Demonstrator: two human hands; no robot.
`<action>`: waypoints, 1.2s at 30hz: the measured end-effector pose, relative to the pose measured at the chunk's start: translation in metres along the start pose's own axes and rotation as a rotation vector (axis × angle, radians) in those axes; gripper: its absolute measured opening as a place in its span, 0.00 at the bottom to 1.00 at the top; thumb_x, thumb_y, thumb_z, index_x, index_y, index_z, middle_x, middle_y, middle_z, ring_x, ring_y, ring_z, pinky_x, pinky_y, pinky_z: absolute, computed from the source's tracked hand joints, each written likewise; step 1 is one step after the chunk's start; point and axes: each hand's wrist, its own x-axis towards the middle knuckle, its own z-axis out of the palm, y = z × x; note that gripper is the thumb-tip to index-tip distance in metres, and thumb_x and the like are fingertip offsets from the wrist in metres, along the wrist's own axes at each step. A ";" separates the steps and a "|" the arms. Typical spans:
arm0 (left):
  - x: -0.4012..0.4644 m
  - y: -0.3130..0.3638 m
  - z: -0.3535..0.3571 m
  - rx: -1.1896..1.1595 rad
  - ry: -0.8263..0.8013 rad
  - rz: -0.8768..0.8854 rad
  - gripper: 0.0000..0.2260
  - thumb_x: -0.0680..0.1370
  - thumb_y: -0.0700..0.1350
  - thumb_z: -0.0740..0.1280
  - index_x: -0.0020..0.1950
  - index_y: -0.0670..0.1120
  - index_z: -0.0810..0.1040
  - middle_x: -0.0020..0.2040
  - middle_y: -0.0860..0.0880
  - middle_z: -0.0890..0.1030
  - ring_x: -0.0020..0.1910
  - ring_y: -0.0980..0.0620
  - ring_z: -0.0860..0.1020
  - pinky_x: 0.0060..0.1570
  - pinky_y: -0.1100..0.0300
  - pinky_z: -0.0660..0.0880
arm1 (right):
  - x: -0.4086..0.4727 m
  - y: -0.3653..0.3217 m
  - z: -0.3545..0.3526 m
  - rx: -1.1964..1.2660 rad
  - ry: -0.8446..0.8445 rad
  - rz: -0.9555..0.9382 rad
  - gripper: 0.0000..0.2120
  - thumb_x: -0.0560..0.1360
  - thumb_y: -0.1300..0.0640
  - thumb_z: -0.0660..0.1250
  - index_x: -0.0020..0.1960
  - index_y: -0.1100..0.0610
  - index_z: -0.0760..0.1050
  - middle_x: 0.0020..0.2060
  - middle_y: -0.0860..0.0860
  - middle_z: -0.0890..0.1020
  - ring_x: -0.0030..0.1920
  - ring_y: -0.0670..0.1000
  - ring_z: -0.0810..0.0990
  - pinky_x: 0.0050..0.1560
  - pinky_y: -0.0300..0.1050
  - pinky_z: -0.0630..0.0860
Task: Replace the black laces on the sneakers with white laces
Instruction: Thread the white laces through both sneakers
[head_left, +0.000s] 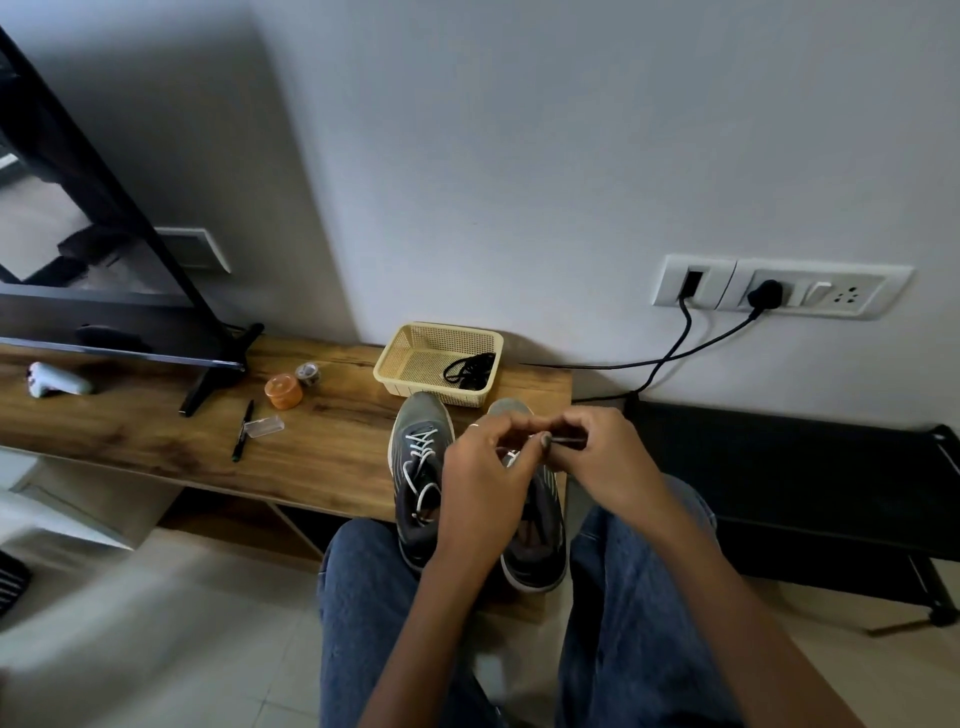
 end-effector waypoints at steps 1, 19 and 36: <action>0.000 -0.002 0.000 -0.043 0.012 0.005 0.08 0.76 0.40 0.69 0.49 0.54 0.81 0.46 0.55 0.83 0.47 0.59 0.81 0.49 0.62 0.78 | 0.000 0.000 0.000 -0.002 0.002 0.005 0.05 0.73 0.59 0.72 0.46 0.50 0.81 0.38 0.43 0.82 0.42 0.41 0.82 0.47 0.42 0.80; 0.002 -0.061 0.004 0.039 0.018 -0.267 0.02 0.78 0.44 0.68 0.47 0.51 0.80 0.41 0.55 0.82 0.41 0.63 0.79 0.42 0.70 0.74 | 0.022 0.024 -0.005 0.102 0.199 0.114 0.08 0.72 0.66 0.70 0.41 0.54 0.81 0.32 0.52 0.83 0.35 0.52 0.83 0.41 0.47 0.82; -0.036 -0.093 0.040 0.190 -0.026 -0.561 0.05 0.76 0.45 0.69 0.49 0.47 0.84 0.41 0.51 0.85 0.41 0.57 0.82 0.47 0.56 0.79 | 0.008 0.098 0.068 -0.059 0.146 0.338 0.07 0.70 0.62 0.72 0.36 0.53 0.80 0.31 0.48 0.82 0.35 0.49 0.81 0.40 0.45 0.79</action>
